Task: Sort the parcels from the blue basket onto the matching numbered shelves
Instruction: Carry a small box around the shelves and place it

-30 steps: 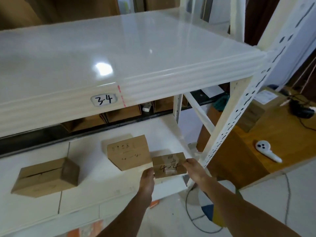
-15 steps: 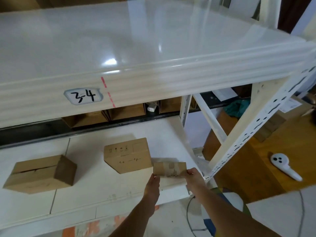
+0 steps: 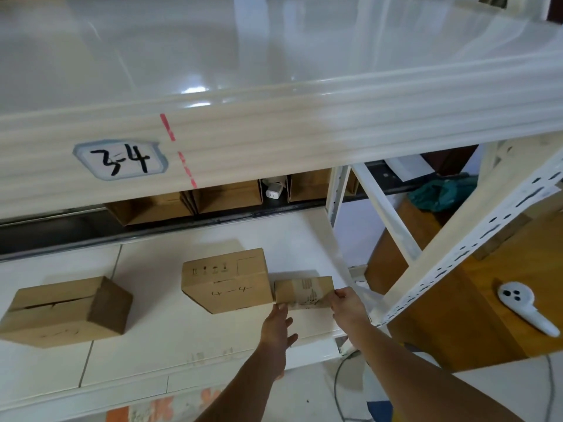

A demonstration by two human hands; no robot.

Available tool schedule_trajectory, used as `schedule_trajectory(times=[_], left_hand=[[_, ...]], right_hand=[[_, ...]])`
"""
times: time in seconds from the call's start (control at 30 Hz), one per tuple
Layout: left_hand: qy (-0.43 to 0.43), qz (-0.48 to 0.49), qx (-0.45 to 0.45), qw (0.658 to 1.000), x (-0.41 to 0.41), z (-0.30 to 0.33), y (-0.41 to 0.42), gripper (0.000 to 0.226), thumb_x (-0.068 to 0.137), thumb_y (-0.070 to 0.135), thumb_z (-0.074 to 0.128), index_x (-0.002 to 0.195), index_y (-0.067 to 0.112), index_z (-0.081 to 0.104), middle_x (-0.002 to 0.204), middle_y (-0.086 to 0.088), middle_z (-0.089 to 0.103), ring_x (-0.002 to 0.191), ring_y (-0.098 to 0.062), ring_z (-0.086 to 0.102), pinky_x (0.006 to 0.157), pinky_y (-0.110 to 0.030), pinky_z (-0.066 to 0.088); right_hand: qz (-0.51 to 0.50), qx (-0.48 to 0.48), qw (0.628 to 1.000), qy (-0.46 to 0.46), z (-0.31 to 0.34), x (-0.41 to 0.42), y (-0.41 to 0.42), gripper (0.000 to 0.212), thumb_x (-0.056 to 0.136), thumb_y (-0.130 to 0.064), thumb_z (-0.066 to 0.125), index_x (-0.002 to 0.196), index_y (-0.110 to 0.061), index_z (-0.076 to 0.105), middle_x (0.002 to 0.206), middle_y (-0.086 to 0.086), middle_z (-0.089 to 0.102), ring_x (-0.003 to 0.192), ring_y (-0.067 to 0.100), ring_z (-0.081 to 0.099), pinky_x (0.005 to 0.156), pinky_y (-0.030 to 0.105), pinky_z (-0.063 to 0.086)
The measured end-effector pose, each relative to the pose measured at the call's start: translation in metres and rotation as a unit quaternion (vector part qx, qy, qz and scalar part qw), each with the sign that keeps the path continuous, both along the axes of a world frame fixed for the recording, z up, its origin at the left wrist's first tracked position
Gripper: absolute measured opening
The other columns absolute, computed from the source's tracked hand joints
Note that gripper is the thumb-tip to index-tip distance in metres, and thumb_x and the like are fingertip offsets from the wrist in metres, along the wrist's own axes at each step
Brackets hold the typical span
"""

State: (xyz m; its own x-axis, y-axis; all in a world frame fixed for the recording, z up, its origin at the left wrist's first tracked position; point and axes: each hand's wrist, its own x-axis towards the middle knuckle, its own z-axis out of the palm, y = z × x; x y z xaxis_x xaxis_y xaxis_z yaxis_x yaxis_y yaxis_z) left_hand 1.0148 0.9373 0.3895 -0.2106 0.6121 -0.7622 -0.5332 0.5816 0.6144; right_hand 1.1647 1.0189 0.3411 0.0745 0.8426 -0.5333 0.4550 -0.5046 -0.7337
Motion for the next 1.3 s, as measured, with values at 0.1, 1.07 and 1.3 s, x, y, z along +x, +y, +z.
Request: schedule_trajectory(times=[0.1,1.07,1.3], left_hand=[[-0.013,0.017,0.019,1.000,-0.003,-0.004,0.005,0.037,0.104,0.034,0.056,0.135,0.015,0.054,0.143,-0.006,0.049,0.130,-0.031,0.048,0.101,-0.049,0.044],[0.382,-0.376,-0.041,0.843,-0.074,0.045,-0.069,0.060,0.101,0.050,0.034,0.155,0.026,0.034,0.162,-0.013,0.028,0.146,-0.033,0.030,0.118,-0.038,0.030],[0.486,-0.452,0.035,0.747,-0.111,0.134,-0.138,0.078,0.094,0.069,0.049,0.154,0.021,0.038,0.161,-0.001,0.036,0.144,-0.024,0.040,0.114,-0.032,0.034]], right_hand=[[0.013,0.004,1.000,-0.009,0.004,-0.001,0.009,0.023,0.100,-0.033,0.055,0.110,-0.013,0.060,0.101,0.007,0.068,0.096,0.028,0.065,0.092,0.046,0.056],[0.295,0.021,0.928,-0.228,0.152,0.017,-0.075,0.061,0.103,-0.053,0.041,0.156,-0.023,0.031,0.162,0.007,0.033,0.147,0.030,0.034,0.117,0.042,0.032],[0.301,0.049,0.902,-0.306,0.236,0.017,-0.179,0.063,0.103,-0.053,0.042,0.157,-0.024,0.028,0.165,0.001,0.025,0.149,0.026,0.030,0.116,0.038,0.032]])
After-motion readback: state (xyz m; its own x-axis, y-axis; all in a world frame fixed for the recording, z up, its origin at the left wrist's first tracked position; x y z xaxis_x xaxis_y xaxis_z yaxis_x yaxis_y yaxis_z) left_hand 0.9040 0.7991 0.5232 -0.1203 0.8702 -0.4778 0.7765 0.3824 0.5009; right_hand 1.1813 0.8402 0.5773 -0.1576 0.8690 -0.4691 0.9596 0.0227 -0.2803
